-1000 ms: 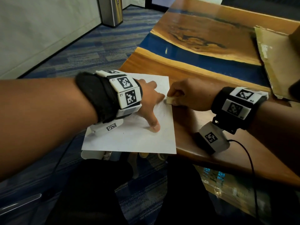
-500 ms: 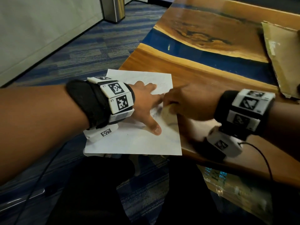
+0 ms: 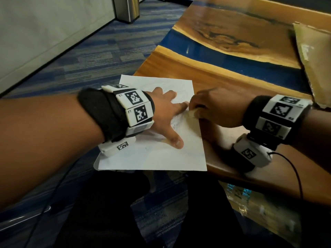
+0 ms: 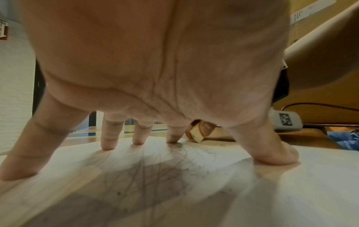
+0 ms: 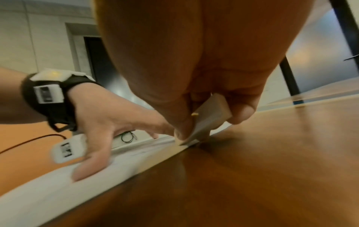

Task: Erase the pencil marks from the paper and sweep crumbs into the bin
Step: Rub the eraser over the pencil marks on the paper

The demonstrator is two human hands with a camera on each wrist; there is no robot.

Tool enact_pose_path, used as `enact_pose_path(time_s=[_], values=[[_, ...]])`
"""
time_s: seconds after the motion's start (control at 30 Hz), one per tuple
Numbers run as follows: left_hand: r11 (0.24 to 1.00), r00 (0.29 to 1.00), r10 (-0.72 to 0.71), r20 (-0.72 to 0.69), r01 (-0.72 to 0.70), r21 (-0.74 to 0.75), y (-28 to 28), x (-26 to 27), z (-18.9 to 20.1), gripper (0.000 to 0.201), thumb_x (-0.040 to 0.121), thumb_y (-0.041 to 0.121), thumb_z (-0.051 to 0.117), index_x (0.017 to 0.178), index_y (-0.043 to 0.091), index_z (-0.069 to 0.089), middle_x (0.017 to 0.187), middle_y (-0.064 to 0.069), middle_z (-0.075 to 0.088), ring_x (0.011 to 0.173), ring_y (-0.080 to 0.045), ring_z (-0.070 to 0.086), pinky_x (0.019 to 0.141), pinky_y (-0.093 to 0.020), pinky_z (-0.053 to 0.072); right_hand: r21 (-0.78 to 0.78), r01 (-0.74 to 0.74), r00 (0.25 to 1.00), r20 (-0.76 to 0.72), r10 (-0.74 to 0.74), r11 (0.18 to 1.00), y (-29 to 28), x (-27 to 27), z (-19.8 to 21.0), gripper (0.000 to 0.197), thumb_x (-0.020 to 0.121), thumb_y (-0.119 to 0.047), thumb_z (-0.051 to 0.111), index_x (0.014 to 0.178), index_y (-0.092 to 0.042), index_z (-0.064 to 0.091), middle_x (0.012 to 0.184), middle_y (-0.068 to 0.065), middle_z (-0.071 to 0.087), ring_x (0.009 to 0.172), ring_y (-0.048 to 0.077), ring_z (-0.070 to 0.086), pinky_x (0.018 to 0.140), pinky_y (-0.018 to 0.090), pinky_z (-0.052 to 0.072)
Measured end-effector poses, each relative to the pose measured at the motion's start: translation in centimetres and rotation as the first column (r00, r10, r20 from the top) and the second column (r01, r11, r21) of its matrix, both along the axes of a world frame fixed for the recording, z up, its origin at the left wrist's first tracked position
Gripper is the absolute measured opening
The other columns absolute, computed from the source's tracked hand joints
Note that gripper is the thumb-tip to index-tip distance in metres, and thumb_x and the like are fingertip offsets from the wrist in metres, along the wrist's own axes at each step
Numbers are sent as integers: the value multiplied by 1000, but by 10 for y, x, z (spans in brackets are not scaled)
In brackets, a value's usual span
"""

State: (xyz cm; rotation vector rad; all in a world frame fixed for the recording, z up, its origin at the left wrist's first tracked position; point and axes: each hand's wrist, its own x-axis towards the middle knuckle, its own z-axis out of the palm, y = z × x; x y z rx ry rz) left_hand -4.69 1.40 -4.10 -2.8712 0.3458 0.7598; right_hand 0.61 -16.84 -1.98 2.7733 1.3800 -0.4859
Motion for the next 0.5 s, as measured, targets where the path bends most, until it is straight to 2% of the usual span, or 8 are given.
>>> enact_pose_path(time_s=[0.13,0.17,0.27,0.3,0.43,0.5], values=[[1000,1000,3,-3,-3,-25,2,0,-1,131,51,101,51,155,46,-7,167,0,-1,148,-37,11,109,-61,32,-26,-160,979,-134,155,987,5,-19,-6,16,98,-30,53,111,-32,62,101,-12,59,87,9,54,78,27,43],[1000,1000,0,2,0,-22,2,0,-1,131,51,101,50,155,47,-6,167,0,-1,148,-37,11,108,-61,33,-24,-130,983,-133,126,991,6,-15,-5,17,98,-31,53,112,-31,62,102,-11,60,88,9,54,78,27,43],[1000,1000,1,20,-1,-1,0,-2,-1,128,52,101,49,155,47,-4,166,1,1,148,-37,13,105,-61,35,-20,51,999,7,-50,999,4,3,-1,18,99,-30,52,115,-27,60,107,-4,62,90,14,52,79,29,41],[1000,1000,2,20,-2,1,0,-2,-1,128,52,101,48,155,46,-4,166,1,1,147,-36,13,105,-61,35,-27,59,998,20,-58,998,3,3,-1,18,100,-30,51,115,-27,60,108,-5,61,90,13,52,79,28,40],[999,1000,5,11,-5,-45,3,-2,0,128,50,102,50,154,48,-1,167,1,1,148,-37,11,107,-60,34,-23,-144,983,-115,141,989,9,-21,-4,13,98,-29,52,108,-31,60,99,-12,55,86,10,53,77,27,41],[999,1000,-1,19,2,-39,2,-3,0,124,51,101,50,153,49,2,166,0,4,147,-36,13,106,-59,36,-18,-73,995,-75,72,997,9,-13,0,16,98,-28,53,111,-28,62,102,-9,59,89,11,54,78,27,41]])
